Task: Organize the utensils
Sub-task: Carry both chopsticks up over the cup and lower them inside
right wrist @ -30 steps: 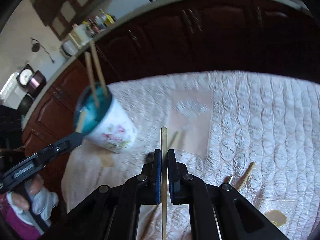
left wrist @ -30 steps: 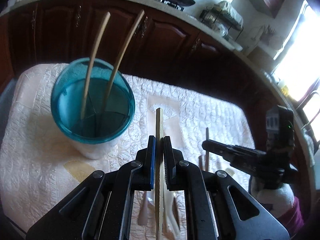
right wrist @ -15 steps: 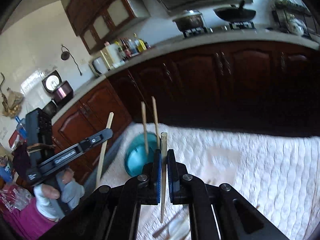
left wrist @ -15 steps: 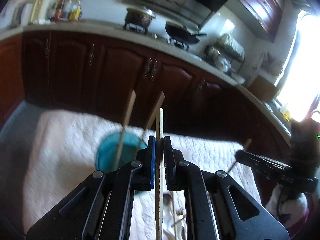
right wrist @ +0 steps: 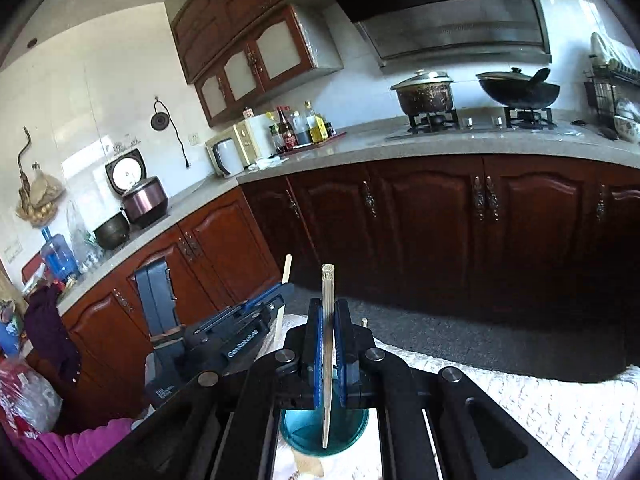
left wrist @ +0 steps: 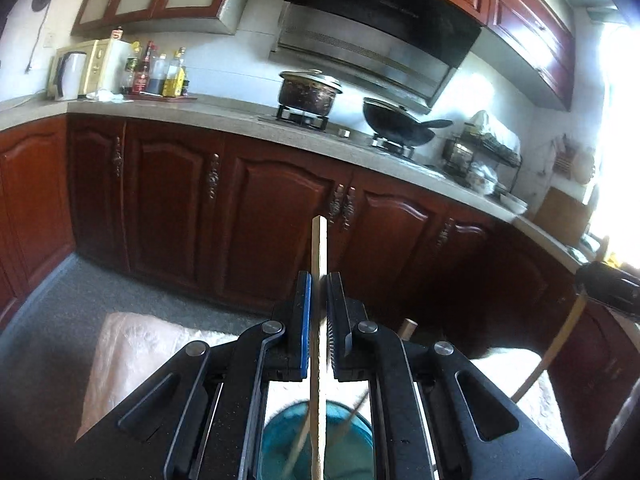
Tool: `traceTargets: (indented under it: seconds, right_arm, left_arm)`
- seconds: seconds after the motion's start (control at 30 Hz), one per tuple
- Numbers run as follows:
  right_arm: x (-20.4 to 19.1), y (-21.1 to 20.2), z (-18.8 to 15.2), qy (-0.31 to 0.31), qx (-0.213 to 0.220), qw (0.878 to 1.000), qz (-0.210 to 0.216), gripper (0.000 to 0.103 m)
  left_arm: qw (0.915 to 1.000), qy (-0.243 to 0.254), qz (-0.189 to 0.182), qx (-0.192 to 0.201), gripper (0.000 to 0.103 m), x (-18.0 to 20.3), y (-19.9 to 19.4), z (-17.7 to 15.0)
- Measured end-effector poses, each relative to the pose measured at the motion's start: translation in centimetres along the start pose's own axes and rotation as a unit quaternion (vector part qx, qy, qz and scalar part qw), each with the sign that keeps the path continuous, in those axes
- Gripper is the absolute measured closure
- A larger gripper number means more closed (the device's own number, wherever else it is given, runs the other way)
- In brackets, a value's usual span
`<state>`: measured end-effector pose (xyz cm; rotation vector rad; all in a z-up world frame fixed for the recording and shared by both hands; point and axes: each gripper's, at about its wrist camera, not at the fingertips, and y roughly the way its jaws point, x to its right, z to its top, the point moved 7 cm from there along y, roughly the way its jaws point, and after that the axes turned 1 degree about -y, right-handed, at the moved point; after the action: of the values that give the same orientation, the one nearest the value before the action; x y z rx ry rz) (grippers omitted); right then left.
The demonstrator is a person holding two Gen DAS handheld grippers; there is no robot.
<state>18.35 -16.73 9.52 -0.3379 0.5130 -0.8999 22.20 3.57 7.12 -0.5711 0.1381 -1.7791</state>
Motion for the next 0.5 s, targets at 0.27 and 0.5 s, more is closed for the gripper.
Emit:
traceTargets:
  seconds: [0.27,0.5]
  right_arm:
    - [0.9,4.5,-2.6,-0.001,-0.043,0.999,0.002,0.098]
    - [1.3,6.1,-4.7,0.005,-0.068,0.998,0.004,0.098]
  left_arm:
    - [0.9979,0.022,0.036,0.048,0.097,-1.7,2.1,-0.3]
    - [0.9954,0.035,0.046,0.077,0.097,-1.7,2.7,0.0]
